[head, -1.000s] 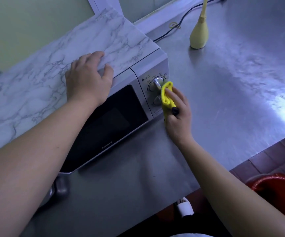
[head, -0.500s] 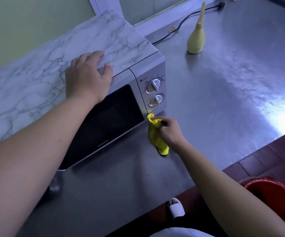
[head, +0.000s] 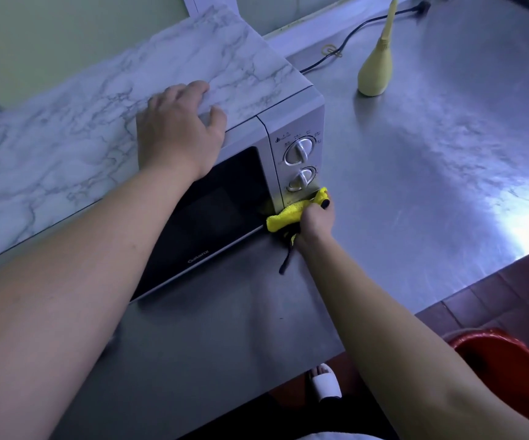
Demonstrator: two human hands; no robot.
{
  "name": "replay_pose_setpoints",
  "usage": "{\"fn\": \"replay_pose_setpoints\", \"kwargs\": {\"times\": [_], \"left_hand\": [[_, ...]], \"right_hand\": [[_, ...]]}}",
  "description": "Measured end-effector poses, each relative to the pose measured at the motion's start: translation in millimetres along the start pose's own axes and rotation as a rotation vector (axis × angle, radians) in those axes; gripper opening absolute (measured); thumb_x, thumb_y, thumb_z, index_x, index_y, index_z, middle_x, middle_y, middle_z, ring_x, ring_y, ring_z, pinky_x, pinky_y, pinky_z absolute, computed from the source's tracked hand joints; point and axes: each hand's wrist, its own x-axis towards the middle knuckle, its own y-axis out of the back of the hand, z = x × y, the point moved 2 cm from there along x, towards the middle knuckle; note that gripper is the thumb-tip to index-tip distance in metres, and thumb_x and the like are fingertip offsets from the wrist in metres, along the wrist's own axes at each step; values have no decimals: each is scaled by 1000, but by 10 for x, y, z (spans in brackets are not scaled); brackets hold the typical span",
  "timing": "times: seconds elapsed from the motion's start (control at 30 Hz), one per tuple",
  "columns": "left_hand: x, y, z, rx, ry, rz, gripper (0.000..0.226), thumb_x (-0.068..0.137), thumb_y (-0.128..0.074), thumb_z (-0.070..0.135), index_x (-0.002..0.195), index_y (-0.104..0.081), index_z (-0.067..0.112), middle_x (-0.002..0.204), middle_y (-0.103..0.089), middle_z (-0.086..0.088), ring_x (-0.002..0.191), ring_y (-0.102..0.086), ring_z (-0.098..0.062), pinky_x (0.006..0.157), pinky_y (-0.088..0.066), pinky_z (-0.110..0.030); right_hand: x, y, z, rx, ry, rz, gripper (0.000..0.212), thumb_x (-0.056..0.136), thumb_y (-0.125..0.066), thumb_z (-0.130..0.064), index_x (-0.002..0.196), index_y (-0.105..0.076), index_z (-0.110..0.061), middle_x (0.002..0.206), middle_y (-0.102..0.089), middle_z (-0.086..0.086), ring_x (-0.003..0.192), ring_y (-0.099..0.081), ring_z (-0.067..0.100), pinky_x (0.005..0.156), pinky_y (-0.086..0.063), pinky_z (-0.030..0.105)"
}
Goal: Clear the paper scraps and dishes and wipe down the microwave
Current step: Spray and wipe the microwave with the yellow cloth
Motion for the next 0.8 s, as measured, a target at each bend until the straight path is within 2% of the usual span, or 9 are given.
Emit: {"fn": "replay_pose_setpoints", "kwargs": {"times": [0.1, 0.23, 0.3, 0.4, 0.5, 0.6, 0.67, 0.73, 0.8], "left_hand": [[-7, -1, -1, 13, 7, -3, 50, 93, -37, 47, 137, -51, 28, 141, -53, 0, 129, -43, -29, 106, -31, -43], [-15, 9, 9, 10, 6, -15, 49, 94, -37, 47, 138, -50, 28, 141, -53, 0, 130, -43, -28, 106, -31, -43], [-11, 12, 5, 6, 9, -23, 50, 94, -37, 47, 139, -50, 28, 143, -52, -1, 131, -42, -28, 107, -30, -43], [-11, 8, 2, 2, 16, -20, 52, 93, -37, 47, 139, -50, 27, 144, -51, -1, 132, -42, -28, 109, -29, -43], [-13, 0, 2, -1, 7, -20, 53, 93, -37, 47, 140, -50, 26, 143, -52, -2, 132, -42, -28, 110, -29, -43], [-18, -15, -8, 1, 5, -24, 53, 94, -36, 48, 140, -50, 26, 142, -52, -2, 131, -42, -28, 110, -29, -43], [-9, -16, -15, 2, 3, -20, 53, 94, -36, 48, 140, -50, 26, 140, -53, -3, 129, -43, -29, 109, -29, -44], [-4, -15, -15, 3, -4, -16, 53, 94, -36, 48, 139, -51, 25, 139, -54, -5, 128, -44, -30, 108, -30, -45], [4, -18, -14, 5, -11, -16, 53, 94, -36, 48, 139, -51, 25, 138, -54, -5, 128, -44, -30, 108, -30, -46]], "right_hand": [[-159, -130, 104, -57, 20, -29, 71, 69, -26, -3, 126, -46, -40, 105, -64, 25, 65, -69, 50, 63, -59, 60], [-525, -179, 301, -80, -92, -92, 43, 76, -35, -6, 114, -56, -12, 81, -58, 14, 67, -64, 35, 74, -56, 63], [-719, -89, 469, -127, -184, -219, 23, 89, -41, 0, 98, -61, -7, 73, -67, 12, 65, -66, 29, 69, -62, 51], [-853, 156, 502, -179, -215, -409, 35, 90, -44, 11, 93, -66, -15, 76, -72, 9, 65, -72, 24, 57, -60, 35], [-858, 450, 61, -351, 32, -433, 43, 92, -52, 5, 94, -74, -32, 80, -74, 1, 73, -73, 18, 63, -61, 33], [-735, 830, -517, -569, 340, -350, 43, 94, -54, -5, 97, -72, -44, 73, -71, -2, 60, -69, 17, 49, -54, 28], [-598, 1097, -822, -864, 656, -217, 49, 93, -55, -3, 114, -68, -45, 96, -73, -1, 76, -69, 22, 62, -53, 30], [-414, 1375, -924, -1262, 920, -96, 53, 91, -57, -1, 136, -60, -28, 140, -60, 0, 116, -61, 26, 84, -48, 36], [-225, 1637, -778, -1707, 799, -165, 60, 98, -55, -20, 153, -36, -31, 165, -22, 0, 148, -29, 28, 108, -34, 50]]}}
